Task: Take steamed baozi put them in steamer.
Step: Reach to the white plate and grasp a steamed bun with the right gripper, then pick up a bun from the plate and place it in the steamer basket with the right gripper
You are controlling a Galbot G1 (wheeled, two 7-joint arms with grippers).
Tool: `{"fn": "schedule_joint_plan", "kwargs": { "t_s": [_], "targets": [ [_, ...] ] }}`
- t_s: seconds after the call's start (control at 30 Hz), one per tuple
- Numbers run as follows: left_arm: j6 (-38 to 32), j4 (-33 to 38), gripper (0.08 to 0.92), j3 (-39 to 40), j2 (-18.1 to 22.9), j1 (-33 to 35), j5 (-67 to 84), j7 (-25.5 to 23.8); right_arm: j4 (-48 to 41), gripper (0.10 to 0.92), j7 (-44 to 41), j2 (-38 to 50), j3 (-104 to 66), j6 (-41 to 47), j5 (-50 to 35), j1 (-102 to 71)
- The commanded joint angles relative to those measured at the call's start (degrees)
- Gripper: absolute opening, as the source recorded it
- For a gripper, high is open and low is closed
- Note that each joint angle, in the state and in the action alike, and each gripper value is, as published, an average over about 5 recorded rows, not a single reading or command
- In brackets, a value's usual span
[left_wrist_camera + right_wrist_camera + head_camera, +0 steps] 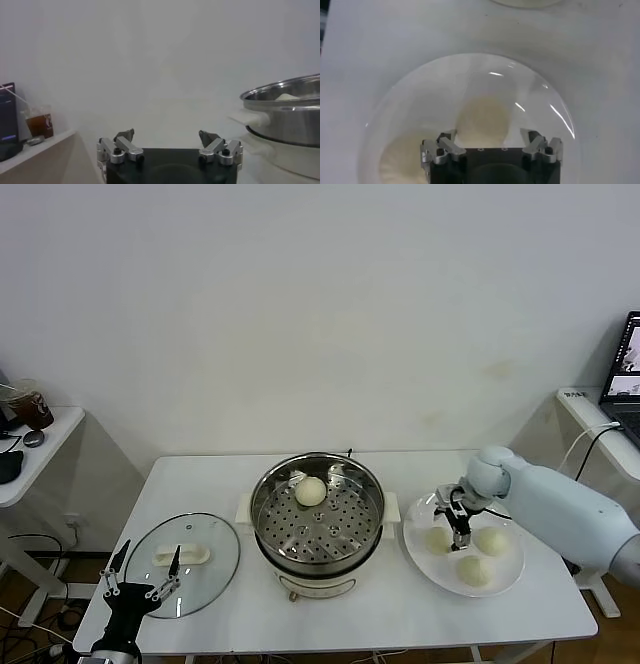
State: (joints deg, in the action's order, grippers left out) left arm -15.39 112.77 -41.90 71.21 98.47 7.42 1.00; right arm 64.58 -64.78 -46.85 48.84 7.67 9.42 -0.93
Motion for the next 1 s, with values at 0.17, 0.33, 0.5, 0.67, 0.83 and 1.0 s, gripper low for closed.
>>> {"fn": "schedule_joint_plan", "kwargs": {
  "t_s": [0.17,0.33,0.5,0.67,0.83,1.0],
  "targets": [
    [0.0,0.1,0.823,-0.1,0.0,0.1,0.0,0.0,-2.2,0.571,-0.1,-1.9,-0.7,-0.1,1.0,-0.6],
    [0.0,0.2,0.823,-0.1,0.0,0.1,0.1,0.0,-0.9,0.481,-0.9,-1.2,-0.4,-0.2,0.3,0.7],
    [0.0,0.2,0.823,0.0,0.0,0.0,0.1,-0.1,2.3,0.451,-2.1,1.4,0.8,0.3,-2.3,4.2],
    [0.1,0.4,0.823,0.2,-0.2,-0.3,0.3,-0.2,6.7,0.449,-3.4,6.1,3.0,2.1,-8.2,10.7],
    [0.2,0.2,0.823,0.7,-0.9,-1.2,0.4,-0.2,11.2,0.452,-4.1,9.3,10.7,5.4,-17.0,23.7],
    [0.3,-0.1,0.823,1.6,-1.4,-2.5,0.6,-0.3,15.6,0.458,-3.6,7.5,21.6,8.9,-24.7,40.1]
  ]
}}
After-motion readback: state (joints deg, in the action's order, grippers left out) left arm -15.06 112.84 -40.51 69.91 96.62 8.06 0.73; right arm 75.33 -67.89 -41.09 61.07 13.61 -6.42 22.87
